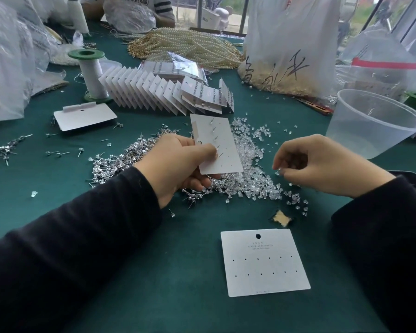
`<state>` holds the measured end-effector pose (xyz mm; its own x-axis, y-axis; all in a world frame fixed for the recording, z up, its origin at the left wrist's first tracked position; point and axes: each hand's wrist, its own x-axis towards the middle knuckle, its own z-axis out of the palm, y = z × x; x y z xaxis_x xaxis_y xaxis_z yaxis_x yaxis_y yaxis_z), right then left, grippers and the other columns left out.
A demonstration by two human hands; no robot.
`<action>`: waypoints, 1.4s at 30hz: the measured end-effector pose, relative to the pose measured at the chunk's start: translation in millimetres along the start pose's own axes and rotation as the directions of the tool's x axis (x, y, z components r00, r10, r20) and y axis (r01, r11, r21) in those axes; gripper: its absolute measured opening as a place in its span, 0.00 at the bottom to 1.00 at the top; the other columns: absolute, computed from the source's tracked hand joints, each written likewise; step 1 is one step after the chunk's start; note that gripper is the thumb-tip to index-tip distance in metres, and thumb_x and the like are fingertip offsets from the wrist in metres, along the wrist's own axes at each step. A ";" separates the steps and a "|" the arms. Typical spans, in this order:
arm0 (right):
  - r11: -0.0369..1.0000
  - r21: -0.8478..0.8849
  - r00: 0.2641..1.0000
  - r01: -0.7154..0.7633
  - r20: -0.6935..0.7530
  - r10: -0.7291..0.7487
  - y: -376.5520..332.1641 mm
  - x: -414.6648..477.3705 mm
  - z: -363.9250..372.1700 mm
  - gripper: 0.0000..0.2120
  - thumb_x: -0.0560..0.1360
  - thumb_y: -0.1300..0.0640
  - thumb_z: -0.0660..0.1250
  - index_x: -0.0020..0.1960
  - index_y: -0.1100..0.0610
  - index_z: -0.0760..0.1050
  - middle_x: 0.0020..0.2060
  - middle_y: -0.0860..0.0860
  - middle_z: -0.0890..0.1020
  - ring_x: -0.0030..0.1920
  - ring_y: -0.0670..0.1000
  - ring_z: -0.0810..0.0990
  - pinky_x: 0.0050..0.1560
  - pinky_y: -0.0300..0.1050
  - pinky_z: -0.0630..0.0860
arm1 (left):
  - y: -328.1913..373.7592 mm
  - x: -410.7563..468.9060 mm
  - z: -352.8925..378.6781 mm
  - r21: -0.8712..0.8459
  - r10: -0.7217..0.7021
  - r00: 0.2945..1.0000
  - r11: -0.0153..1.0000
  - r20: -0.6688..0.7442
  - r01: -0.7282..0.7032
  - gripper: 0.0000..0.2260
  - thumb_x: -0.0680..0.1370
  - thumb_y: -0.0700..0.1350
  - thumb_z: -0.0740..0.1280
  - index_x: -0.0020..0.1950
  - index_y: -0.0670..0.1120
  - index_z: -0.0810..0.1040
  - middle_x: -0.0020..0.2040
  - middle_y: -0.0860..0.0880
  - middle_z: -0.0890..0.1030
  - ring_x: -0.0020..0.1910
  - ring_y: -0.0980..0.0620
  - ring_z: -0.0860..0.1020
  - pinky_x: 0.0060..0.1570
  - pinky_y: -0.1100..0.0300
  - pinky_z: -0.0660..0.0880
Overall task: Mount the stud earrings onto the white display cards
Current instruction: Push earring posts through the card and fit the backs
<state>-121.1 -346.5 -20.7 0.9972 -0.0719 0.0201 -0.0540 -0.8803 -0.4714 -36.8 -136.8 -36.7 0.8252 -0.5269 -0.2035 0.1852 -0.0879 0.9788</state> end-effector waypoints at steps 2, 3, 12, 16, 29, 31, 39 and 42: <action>0.998 0.058 1.000 -0.011 -0.007 0.011 -0.1 0.6 0.2 0.09 0.68 0.67 0.67 0.39 0.54 0.79 0.31 0.50 0.80 0.28 0.42 0.74 0.31 0.30 0.69 | -0.3 -0.1 0.5 0.012 0.003 1.000 1.000 0.000 -0.003 0.08 0.74 0.35 0.64 0.35 0.39 0.72 0.21 0.46 0.78 0.16 0.54 0.72 0.15 0.70 0.65; 0.996 0.091 1.000 -0.015 -0.009 0.016 -0.3 0.8 0.1 0.09 0.68 0.68 0.67 0.40 0.54 0.79 0.32 0.51 0.81 0.29 0.44 0.74 0.33 0.33 0.71 | -0.5 -0.2 0.6 0.016 0.006 1.000 1.000 -0.002 -0.006 0.07 0.74 0.35 0.64 0.35 0.39 0.72 0.21 0.46 0.78 0.16 0.54 0.72 0.15 0.70 0.65; 0.971 0.239 0.990 -0.025 -0.126 0.056 -6.5 -0.7 -0.2 0.06 0.68 0.65 0.73 0.38 0.54 0.82 0.34 0.53 0.84 0.38 0.56 0.82 0.43 0.49 0.79 | -1.1 0.3 0.3 0.030 0.008 1.000 1.000 -0.012 -0.008 0.07 0.74 0.35 0.65 0.36 0.39 0.72 0.21 0.47 0.78 0.16 0.54 0.72 0.15 0.70 0.65; 0.916 0.396 0.987 0.060 -0.163 0.007 -20.4 -2.1 6.9 0.06 0.68 0.64 0.73 0.39 0.54 0.82 0.34 0.50 0.85 0.35 0.44 0.81 0.40 0.34 0.76 | -1.9 0.4 1.2 0.048 0.024 0.999 0.999 -0.022 -0.023 0.07 0.74 0.35 0.64 0.35 0.38 0.72 0.21 0.47 0.78 0.16 0.54 0.72 0.16 0.70 0.66; 0.895 0.289 0.881 0.339 -0.432 -0.194 -50.8 5.4 47.9 0.05 0.67 0.68 0.73 0.39 0.59 0.81 0.36 0.50 0.80 0.36 0.47 0.80 0.43 0.39 0.79 | -6.3 -0.8 4.9 0.184 0.186 0.982 0.966 -0.020 -0.179 0.08 0.71 0.34 0.66 0.34 0.31 0.76 0.25 0.41 0.77 0.16 0.54 0.73 0.17 0.68 0.68; 0.889 0.285 0.876 0.358 -0.433 -0.214 -51.5 5.2 49.1 0.05 0.67 0.68 0.73 0.39 0.60 0.81 0.36 0.50 0.80 0.37 0.47 0.79 0.44 0.39 0.79 | -7.1 -0.6 4.9 0.213 0.208 0.978 0.956 -0.019 -0.200 0.08 0.71 0.35 0.66 0.34 0.30 0.76 0.25 0.40 0.77 0.17 0.54 0.73 0.17 0.68 0.68; 0.890 0.261 0.865 0.374 -0.444 -0.233 -53.5 4.7 52.6 0.04 0.67 0.69 0.73 0.40 0.62 0.82 0.36 0.47 0.79 0.37 0.47 0.79 0.42 0.42 0.79 | -9.6 1.0 4.8 0.278 0.259 0.966 0.929 -0.012 -0.246 0.10 0.70 0.37 0.68 0.29 0.34 0.78 0.22 0.43 0.78 0.19 0.50 0.75 0.19 0.65 0.71; 0.882 0.296 0.874 0.367 -0.434 -0.218 -54.9 4.7 53.0 0.04 0.67 0.68 0.73 0.40 0.62 0.82 0.36 0.48 0.79 0.37 0.49 0.80 0.42 0.45 0.79 | -8.6 0.3 4.3 0.264 0.254 0.967 0.933 -0.003 -0.244 0.11 0.70 0.37 0.67 0.28 0.36 0.78 0.22 0.44 0.77 0.19 0.50 0.75 0.19 0.66 0.70</action>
<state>-110.7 -273.7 -41.4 0.8609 -0.0749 0.5032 0.3333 -0.6643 -0.6691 -40.5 -139.8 -45.1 0.8468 -0.5293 0.0516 -0.1693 -0.1763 0.9697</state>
